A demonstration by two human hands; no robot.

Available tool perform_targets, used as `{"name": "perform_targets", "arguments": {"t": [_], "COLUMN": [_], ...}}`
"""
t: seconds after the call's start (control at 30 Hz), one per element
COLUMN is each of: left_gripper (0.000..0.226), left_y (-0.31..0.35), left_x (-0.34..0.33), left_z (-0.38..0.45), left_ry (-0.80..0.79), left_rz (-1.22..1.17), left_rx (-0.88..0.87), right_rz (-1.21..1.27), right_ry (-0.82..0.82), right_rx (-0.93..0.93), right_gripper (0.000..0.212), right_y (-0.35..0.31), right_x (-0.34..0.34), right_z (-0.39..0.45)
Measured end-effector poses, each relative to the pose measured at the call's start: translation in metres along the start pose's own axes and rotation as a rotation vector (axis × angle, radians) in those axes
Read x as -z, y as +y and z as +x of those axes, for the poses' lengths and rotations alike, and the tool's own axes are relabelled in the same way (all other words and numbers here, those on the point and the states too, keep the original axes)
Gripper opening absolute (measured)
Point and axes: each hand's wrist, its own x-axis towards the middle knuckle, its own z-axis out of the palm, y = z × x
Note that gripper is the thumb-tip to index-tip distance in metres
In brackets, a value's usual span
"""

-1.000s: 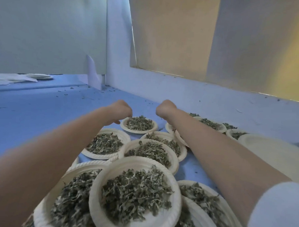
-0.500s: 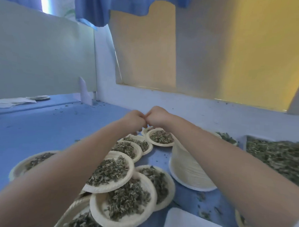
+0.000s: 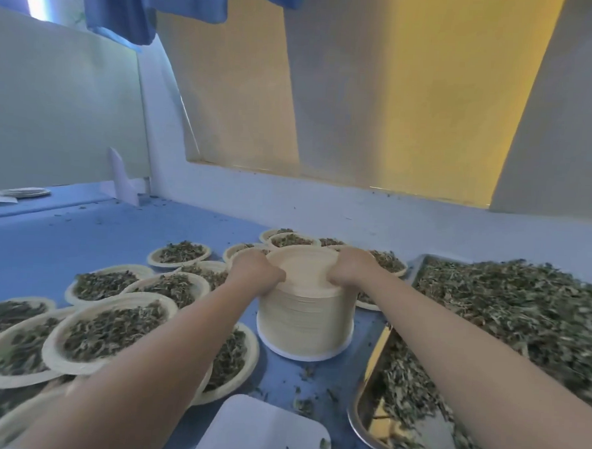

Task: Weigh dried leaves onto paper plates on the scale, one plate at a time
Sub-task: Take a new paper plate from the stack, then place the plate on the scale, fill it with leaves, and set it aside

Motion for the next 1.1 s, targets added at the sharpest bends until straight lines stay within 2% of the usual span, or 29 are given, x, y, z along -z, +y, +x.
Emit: {"name": "perform_targets", "arguments": {"t": [0.1, 0.27, 0.47, 0.67, 0.83, 0.93, 1.0, 1.1], "left_gripper": [0.029, 0.023, 0.022, 0.019, 0.005, 0.012, 0.02, 0.046], "left_y": [-0.001, 0.014, 0.033, 0.031, -0.021, -0.056, -0.075, -0.097], "left_x": [-0.001, 0.01, 0.038, 0.067, 0.058, 0.035, 0.016, -0.005], "left_z": [0.004, 0.003, -0.009, -0.074, -0.154, -0.19, -0.203, -0.207], "left_ry": [-0.004, 0.067, 0.135, 0.218, 0.168, 0.11, 0.074, 0.07], "left_rz": [-0.008, 0.139, 0.031, -0.03, -0.093, -0.171, -0.207, -0.208], "left_rx": [0.013, -0.047, -0.114, -0.211, -0.188, -0.107, -0.032, 0.043], "right_rz": [0.103, 0.126, 0.206, 0.25, 0.235, 0.195, 0.18, 0.167], "right_ry": [0.028, 0.122, 0.189, 0.247, 0.165, 0.085, 0.038, 0.016], "right_rx": [0.004, 0.019, 0.056, 0.151, 0.265, 0.277, 0.253, 0.219], "right_gripper": [0.037, 0.033, 0.034, 0.026, 0.026, 0.014, 0.021, 0.025], "right_y": [0.016, 0.015, 0.007, 0.012, 0.012, 0.011, 0.012, 0.013], "right_x": [0.0, 0.01, 0.041, 0.053, 0.025, -0.017, -0.045, -0.074], "right_z": [0.001, -0.005, -0.025, -0.086, -0.154, -0.18, -0.191, -0.199]}}
